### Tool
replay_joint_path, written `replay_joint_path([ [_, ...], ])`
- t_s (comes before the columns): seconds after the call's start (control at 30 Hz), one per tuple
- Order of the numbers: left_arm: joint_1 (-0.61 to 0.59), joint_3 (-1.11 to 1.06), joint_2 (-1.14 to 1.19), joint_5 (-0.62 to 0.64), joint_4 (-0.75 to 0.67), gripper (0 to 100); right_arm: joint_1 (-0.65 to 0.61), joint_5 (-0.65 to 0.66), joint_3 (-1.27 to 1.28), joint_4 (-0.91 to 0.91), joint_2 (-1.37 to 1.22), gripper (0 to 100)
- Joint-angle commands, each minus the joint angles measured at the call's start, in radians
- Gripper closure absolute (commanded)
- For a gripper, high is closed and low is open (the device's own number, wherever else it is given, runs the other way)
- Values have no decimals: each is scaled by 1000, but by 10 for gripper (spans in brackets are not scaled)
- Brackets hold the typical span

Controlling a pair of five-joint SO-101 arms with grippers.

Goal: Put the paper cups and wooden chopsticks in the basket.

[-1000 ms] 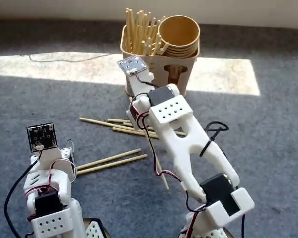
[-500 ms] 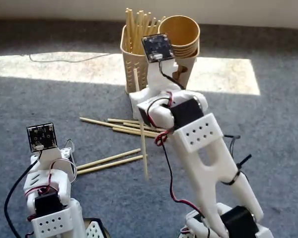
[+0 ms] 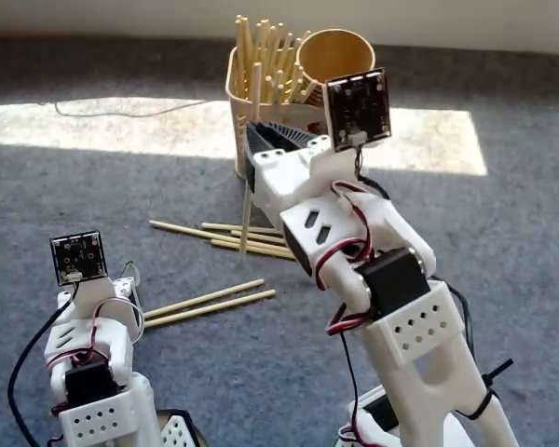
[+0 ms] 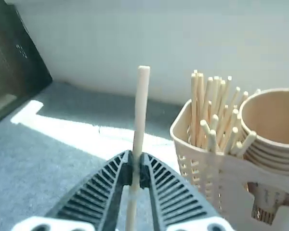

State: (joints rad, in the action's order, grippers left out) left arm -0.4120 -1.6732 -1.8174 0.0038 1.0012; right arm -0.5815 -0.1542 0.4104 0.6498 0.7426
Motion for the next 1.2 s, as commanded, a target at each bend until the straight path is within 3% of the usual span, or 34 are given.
replay_joint_path([
  [0.0, -5, -22, -7, -9, -17, 819, 15, 0, 25, -226, 54, 994],
  [0.27, -5, -22, -7, -9, -17, 819, 88, 0, 41, -604, 7, 994],
  [0.57, -5, -22, -7, -9, -17, 819, 226, 6, 35, -928, -237, 994],
  [0.8, -5, -22, -7, -9, -17, 819, 229, 222, 41, -1125, -381, 994],
  [1.17, -5, -22, -7, -9, -17, 819, 228, 232, 110, -1158, -424, 990],
])
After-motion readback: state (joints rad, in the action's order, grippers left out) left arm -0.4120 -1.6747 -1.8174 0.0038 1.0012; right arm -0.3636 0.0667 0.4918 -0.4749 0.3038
